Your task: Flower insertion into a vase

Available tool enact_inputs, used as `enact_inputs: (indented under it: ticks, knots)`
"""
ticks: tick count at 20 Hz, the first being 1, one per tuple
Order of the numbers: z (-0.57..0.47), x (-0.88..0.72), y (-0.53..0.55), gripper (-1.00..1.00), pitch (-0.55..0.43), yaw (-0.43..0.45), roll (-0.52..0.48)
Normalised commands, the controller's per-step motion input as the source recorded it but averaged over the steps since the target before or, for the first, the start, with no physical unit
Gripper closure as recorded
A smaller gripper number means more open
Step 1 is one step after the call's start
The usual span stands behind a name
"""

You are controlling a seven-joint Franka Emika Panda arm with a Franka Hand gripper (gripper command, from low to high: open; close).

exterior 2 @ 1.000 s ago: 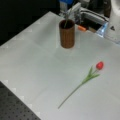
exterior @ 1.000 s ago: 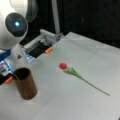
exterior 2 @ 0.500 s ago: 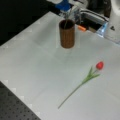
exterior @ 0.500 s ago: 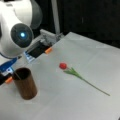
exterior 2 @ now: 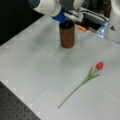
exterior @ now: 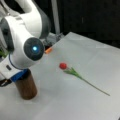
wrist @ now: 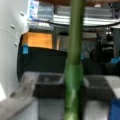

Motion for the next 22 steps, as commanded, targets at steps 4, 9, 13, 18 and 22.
enact_inputs:
  ticks: [4,9,13,18,22]
  knots:
    - [-0.12,0.37,-0.06,-1.00,0.011,-0.125,0.019]
    - [-0.07,0.35,-0.02,-1.00,0.003,-0.130,0.047]
    - [0.00,0.35,0.04,-1.00,-0.051,-0.131,0.049]
    - [0.07,0.38,0.15,-1.00,-0.181,-0.092,0.025]
    - [0.14,0.38,0.40,-1.00,-0.482,-0.083,0.106]
